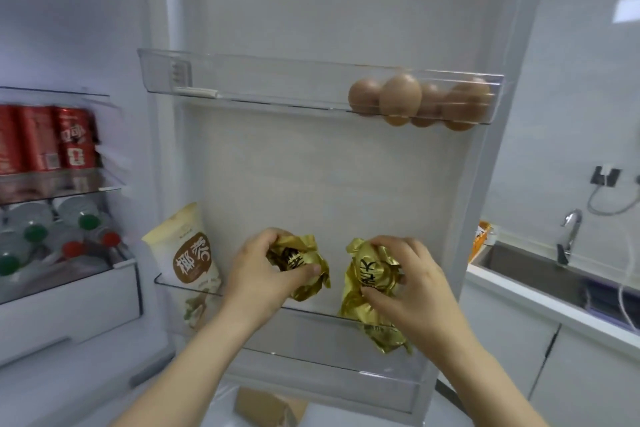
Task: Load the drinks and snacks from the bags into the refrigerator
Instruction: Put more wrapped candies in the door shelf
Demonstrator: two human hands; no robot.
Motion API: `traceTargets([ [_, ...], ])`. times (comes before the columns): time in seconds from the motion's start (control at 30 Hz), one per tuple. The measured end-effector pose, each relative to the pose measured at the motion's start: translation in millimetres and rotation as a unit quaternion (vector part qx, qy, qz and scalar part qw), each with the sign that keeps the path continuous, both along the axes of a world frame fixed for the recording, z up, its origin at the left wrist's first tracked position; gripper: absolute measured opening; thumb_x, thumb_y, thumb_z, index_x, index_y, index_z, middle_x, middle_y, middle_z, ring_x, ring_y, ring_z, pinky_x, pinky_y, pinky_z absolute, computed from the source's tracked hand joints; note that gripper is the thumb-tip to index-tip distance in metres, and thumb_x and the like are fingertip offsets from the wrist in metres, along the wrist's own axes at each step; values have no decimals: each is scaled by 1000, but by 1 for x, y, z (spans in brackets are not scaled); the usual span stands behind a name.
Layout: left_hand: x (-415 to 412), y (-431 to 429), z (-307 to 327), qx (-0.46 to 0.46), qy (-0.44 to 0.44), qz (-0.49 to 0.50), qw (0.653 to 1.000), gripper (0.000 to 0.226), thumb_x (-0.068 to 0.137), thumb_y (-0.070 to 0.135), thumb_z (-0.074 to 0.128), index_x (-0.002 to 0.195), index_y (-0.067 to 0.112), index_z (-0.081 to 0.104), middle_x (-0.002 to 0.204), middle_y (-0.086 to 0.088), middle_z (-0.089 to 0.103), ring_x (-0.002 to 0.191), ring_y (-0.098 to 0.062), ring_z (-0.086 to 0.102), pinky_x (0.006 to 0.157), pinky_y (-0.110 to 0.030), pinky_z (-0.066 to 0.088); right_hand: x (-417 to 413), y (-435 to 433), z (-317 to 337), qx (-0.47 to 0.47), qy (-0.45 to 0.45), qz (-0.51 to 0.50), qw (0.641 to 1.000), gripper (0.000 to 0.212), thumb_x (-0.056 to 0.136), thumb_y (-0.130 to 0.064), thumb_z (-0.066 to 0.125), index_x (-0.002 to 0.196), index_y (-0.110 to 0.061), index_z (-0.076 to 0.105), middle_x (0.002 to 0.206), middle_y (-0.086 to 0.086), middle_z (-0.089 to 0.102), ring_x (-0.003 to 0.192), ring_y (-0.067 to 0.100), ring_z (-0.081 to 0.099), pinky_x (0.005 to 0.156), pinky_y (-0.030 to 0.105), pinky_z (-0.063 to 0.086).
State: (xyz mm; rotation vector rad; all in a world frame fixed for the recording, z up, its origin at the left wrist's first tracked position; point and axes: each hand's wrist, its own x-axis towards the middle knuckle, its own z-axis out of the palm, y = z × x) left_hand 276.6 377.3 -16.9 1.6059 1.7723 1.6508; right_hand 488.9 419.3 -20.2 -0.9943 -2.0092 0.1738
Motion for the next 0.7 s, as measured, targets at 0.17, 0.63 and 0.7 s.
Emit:
traceTargets([
  [0.17, 0, 18, -20, -25, 26, 19, 999, 39, 56, 36, 87, 86, 29, 62, 88, 7, 64, 84, -10, 60, 68, -25, 47, 3, 12, -15, -38, -6, -15, 999, 58, 68, -19, 78, 119, -35, 56, 110, -16, 50, 101, -2, 49, 86, 15, 41],
  [0.63, 5, 24, -12, -115, 87, 28, 989, 37, 62, 39, 84, 85, 22, 61, 82, 5, 64, 76, -8, 57, 66, -31, 49, 3, 25, -16, -212, -115, 58, 969, 18, 87, -20, 59, 88, -23, 77, 84, -11, 72, 81, 3, 66, 75, 22, 54],
  [0.7, 5, 24, -12, -126, 92, 26, 987, 38, 61, 39, 84, 85, 22, 61, 81, 5, 63, 75, -8, 57, 65, -30, 48, 1, 24, -15, -211, -146, 52, 965, 23, 87, -26, 54, 83, -13, 72, 81, 2, 70, 71, 17, 64, 67, 33, 51],
])
